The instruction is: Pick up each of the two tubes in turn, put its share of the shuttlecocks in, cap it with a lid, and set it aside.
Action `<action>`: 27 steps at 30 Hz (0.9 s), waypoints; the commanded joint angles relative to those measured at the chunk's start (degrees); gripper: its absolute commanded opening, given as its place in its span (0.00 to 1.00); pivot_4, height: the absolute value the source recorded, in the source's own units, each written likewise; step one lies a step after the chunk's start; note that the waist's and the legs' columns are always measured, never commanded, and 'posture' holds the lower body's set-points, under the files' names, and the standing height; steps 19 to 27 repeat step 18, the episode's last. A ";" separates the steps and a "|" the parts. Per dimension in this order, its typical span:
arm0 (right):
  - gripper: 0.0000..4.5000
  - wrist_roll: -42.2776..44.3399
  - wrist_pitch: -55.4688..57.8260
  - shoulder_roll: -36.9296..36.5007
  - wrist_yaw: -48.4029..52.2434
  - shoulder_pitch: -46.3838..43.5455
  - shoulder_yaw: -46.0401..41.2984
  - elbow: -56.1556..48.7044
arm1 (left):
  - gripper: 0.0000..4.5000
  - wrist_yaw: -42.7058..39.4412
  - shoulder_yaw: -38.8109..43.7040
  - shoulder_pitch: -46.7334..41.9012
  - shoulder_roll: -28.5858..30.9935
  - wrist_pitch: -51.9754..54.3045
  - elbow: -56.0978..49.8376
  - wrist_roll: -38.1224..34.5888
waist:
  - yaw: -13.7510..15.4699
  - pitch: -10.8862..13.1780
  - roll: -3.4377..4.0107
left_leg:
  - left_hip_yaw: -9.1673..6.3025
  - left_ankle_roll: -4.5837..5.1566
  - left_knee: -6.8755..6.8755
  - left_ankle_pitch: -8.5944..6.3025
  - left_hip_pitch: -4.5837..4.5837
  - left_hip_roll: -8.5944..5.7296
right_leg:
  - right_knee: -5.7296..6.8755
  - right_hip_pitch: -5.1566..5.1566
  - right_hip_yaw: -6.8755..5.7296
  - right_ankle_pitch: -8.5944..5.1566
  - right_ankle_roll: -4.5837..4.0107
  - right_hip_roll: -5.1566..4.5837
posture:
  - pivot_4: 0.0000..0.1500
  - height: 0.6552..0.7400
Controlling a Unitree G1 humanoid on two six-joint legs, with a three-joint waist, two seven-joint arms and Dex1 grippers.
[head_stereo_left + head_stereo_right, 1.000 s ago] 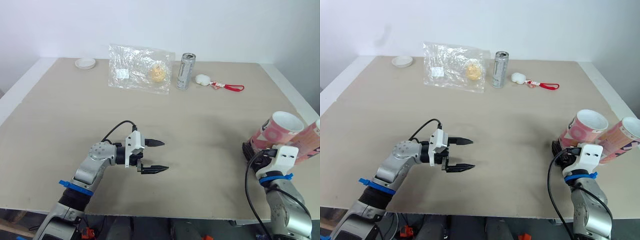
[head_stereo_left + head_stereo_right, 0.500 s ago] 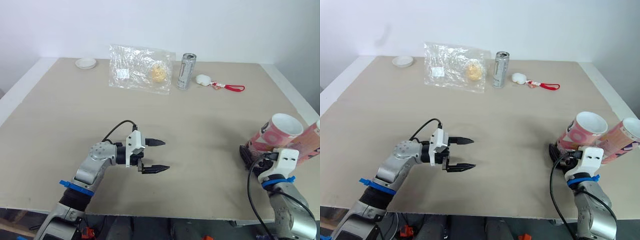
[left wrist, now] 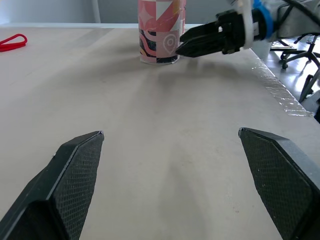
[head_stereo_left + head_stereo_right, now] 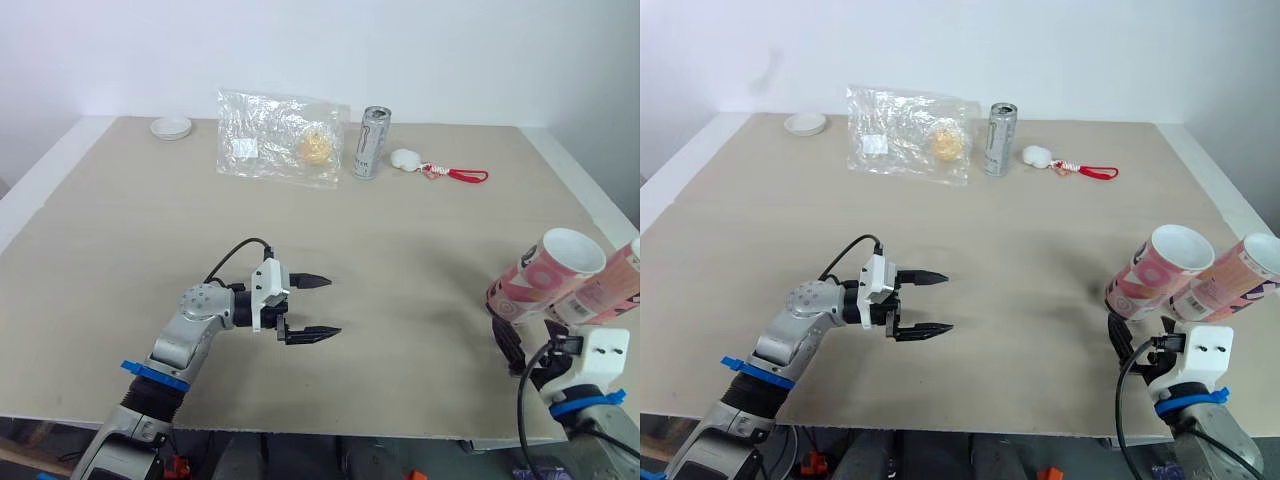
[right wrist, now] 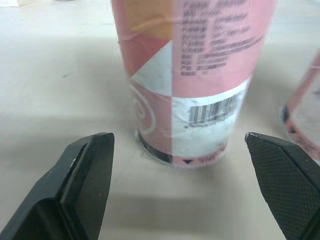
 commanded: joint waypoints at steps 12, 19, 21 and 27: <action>1.00 -3.28 -13.25 -14.55 26.23 -8.76 16.50 0.81 | 1.00 7.00 3.91 4.24 4.20 -0.20 -3.32 2.48 | -0.01 0.16 -0.35 | 0.03 -0.01 -0.05 0.00 0.04 0.02 | 0.00 -0.01 -0.06 -0.03 -0.05 -0.02 | 1.00 1.00; 1.00 -3.80 -16.63 -15.97 32.81 -19.11 20.37 11.41 | 1.00 8.24 6.18 5.57 7.29 -0.23 -4.41 2.14 | 0.18 0.21 -0.43 | -0.01 -0.01 -0.16 0.00 0.03 0.01 | -0.01 0.01 -0.11 -0.10 -0.08 -0.01 | 1.00 1.00; 1.00 -3.80 -16.63 -15.97 32.81 -19.11 20.37 11.41 | 1.00 8.24 6.18 5.57 7.29 -0.23 -4.41 2.14 | 0.18 0.21 -0.43 | -0.01 -0.01 -0.16 0.00 0.03 0.01 | -0.01 0.01 -0.11 -0.10 -0.08 -0.01 | 1.00 1.00; 1.00 -3.80 -16.63 -15.97 32.81 -19.11 20.37 11.41 | 1.00 8.24 6.18 5.57 7.29 -0.23 -4.41 2.14 | 0.18 0.21 -0.43 | -0.01 -0.01 -0.16 0.00 0.03 0.01 | -0.01 0.01 -0.11 -0.10 -0.08 -0.01 | 1.00 1.00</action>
